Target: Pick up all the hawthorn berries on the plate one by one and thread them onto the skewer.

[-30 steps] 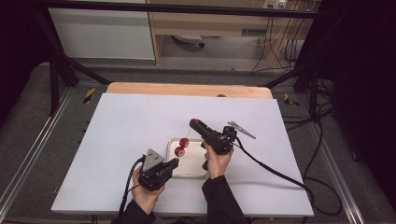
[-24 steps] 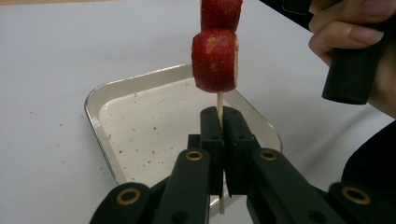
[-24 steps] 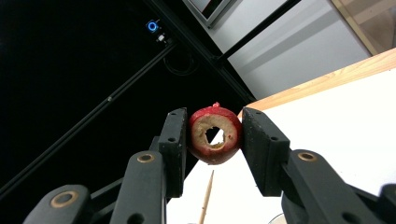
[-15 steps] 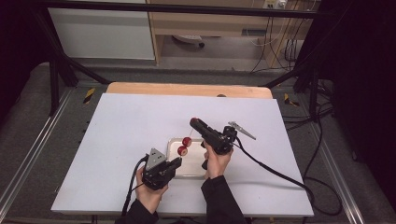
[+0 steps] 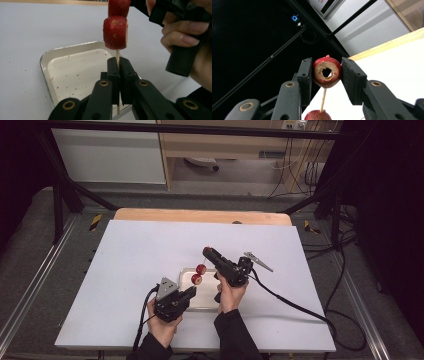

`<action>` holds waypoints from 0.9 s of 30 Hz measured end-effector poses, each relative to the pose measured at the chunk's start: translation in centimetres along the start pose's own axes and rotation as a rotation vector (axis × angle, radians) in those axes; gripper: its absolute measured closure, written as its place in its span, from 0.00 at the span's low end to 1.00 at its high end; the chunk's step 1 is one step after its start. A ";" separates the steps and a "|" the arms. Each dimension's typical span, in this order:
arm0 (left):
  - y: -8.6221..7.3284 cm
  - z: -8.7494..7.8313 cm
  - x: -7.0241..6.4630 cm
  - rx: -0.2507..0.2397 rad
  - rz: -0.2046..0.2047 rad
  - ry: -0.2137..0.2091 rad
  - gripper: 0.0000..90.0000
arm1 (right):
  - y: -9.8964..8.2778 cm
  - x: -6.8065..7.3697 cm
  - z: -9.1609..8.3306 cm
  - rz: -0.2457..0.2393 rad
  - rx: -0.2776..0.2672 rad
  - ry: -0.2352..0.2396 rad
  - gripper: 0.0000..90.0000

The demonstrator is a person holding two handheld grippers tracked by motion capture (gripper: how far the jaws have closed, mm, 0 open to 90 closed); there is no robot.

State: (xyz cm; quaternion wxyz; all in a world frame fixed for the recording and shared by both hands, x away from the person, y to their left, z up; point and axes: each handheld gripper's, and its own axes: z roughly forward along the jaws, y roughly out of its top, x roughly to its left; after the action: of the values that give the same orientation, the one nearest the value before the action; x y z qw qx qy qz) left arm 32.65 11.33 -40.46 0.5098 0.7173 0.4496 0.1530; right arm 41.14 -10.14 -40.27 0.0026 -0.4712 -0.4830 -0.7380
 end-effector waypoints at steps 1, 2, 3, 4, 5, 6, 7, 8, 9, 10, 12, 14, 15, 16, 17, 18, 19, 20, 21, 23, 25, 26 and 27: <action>0.0 0.1 -0.1 0.001 -0.007 0.000 0.97 | -0.1 0.0 0.0 -0.002 -0.006 0.000 0.69; 0.0 0.2 -0.2 0.000 -0.008 0.003 0.97 | -0.1 0.0 0.0 0.000 -0.011 0.001 0.69; 0.0 0.3 -0.3 -0.003 -0.007 0.007 0.97 | -0.1 0.1 0.0 0.002 -0.014 0.001 0.69; 0.0 0.5 -0.4 -0.002 -0.006 0.008 0.97 | -0.1 0.1 -0.1 0.000 -0.017 0.001 0.69; -0.1 0.6 -0.5 -0.007 -0.011 0.007 0.97 | -0.1 0.1 -0.1 0.002 -0.018 0.003 0.70; -0.1 0.6 -0.6 -0.016 -0.011 0.010 0.97 | -0.1 0.2 -0.1 -0.002 -0.022 0.003 0.70; -0.1 0.5 -0.6 -0.024 -0.007 0.012 0.98 | -0.2 0.2 -0.2 -0.006 -0.023 0.002 0.70; 0.0 0.5 -0.6 -0.030 -0.010 0.009 0.98 | -0.1 0.2 -0.2 -0.007 -0.020 0.005 0.70; 0.0 0.4 -0.6 -0.033 -0.007 0.009 0.98 | -0.1 0.3 -0.2 -0.008 -0.022 0.003 0.70; 0.0 0.3 -0.6 -0.037 -0.010 0.008 0.98 | -0.1 0.3 -0.2 -0.009 -0.021 0.002 0.70; 0.1 0.3 -0.4 -0.035 -0.013 0.009 0.98 | -0.1 0.3 -0.2 -0.004 -0.021 0.001 0.70; 0.1 0.4 -0.4 -0.034 -0.015 0.009 0.98 | -0.2 0.3 -0.2 0.000 -0.019 0.003 0.70; 0.1 0.5 -0.4 -0.035 -0.016 0.006 0.98 | -0.3 0.3 -0.2 0.003 -0.017 0.004 0.70; 0.1 0.5 -0.4 -0.033 -0.014 0.008 0.98 | -0.4 0.3 -0.2 0.005 -0.006 0.005 0.70; 0.2 0.6 -0.3 -0.031 -0.014 0.005 0.98 | -0.5 0.2 -0.2 0.003 -0.003 0.004 0.70; 0.2 0.6 -0.3 -0.024 -0.008 0.008 0.98 | -0.7 0.2 -0.2 0.006 0.002 0.003 0.70; 0.2 0.7 -0.2 -0.025 -0.006 0.011 0.98 | -0.8 0.2 -0.2 0.001 0.004 0.004 0.70; 0.3 0.7 -0.2 -0.027 -0.007 0.007 0.98 | -0.8 0.2 -0.2 0.000 0.005 0.003 0.70; 0.3 0.8 -0.1 -0.026 -0.007 0.004 0.98 | -0.8 0.2 -0.2 0.001 0.008 0.004 0.70; 0.3 0.8 -0.3 -0.029 0.010 0.010 0.98 | -0.8 0.2 -0.2 0.007 0.015 0.002 0.70; 0.4 0.9 -0.2 -0.024 0.006 0.008 0.99 | -0.9 0.2 -0.2 0.009 0.024 0.001 0.70; 0.4 0.9 -0.2 -0.020 0.006 0.008 0.99 | -1.0 0.2 -0.2 0.006 0.026 0.002 0.70; 0.4 0.8 -0.1 -0.023 0.005 0.008 0.99 | -1.0 0.3 -0.3 0.003 0.028 0.003 0.70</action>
State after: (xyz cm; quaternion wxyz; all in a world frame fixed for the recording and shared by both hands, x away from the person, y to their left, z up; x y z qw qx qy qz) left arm 33.35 10.72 -40.40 0.5160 0.7117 0.4481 0.1622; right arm 40.36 -9.68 -40.81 0.0110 -0.4708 -0.4923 -0.7321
